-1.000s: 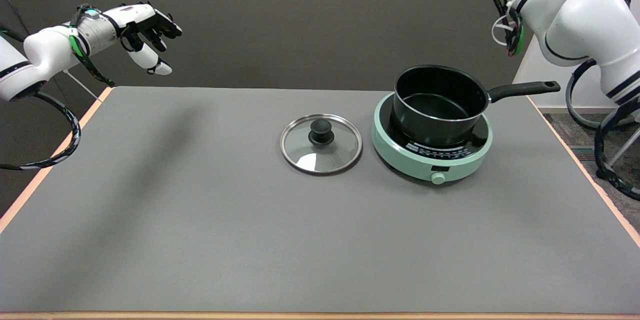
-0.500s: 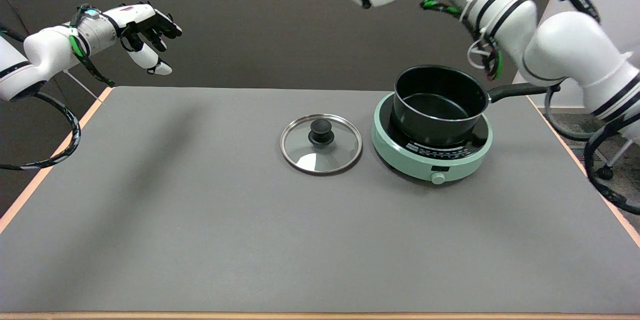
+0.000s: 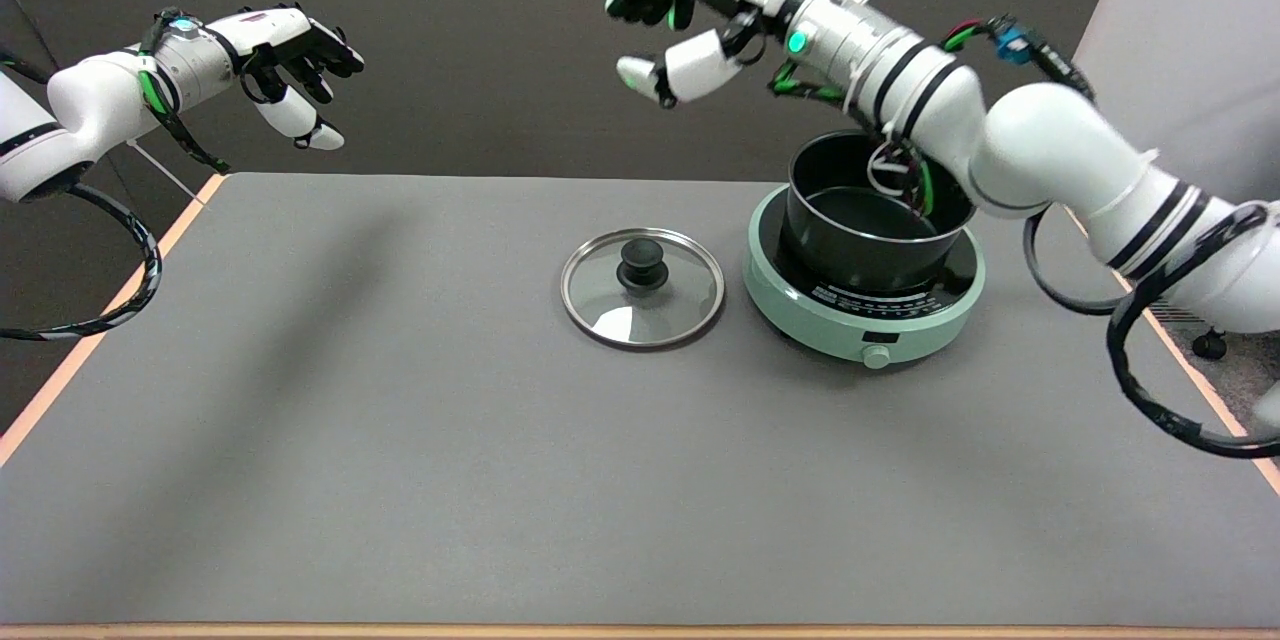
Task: Pick up the pot lid.
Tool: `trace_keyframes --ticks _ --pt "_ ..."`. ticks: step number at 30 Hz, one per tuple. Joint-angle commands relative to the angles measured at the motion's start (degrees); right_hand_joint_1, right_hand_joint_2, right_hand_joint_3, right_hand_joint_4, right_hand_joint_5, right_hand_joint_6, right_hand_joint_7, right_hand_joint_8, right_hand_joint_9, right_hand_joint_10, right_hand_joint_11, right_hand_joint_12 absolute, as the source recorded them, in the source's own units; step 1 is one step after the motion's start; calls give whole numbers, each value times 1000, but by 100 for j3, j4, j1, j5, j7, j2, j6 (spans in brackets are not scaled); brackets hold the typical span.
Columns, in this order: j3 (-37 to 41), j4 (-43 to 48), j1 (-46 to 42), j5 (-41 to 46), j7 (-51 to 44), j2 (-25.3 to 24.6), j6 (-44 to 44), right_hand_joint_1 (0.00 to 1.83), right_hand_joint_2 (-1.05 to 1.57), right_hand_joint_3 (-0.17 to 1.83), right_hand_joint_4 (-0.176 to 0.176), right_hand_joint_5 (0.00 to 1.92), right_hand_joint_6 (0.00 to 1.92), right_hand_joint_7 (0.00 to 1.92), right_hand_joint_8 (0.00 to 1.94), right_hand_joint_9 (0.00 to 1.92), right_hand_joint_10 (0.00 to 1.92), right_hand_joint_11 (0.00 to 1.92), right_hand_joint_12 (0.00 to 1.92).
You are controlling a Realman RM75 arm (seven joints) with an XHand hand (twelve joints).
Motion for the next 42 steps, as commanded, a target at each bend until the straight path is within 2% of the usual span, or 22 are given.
trace_keyframes --ticks 1,17,42 --pt "-385 -470 -374 -711 -375 -694 160 851 598 844 -92 650 376 750 319 642 638 512 1386" --pt "-585 -914 -541 -1032 -527 -1002 190 919 553 919 -97 625 358 716 317 629 643 507 1399" --pt "-697 -1329 -868 -984 -791 -1483 182 894 563 918 -107 619 354 695 306 606 603 461 1303"
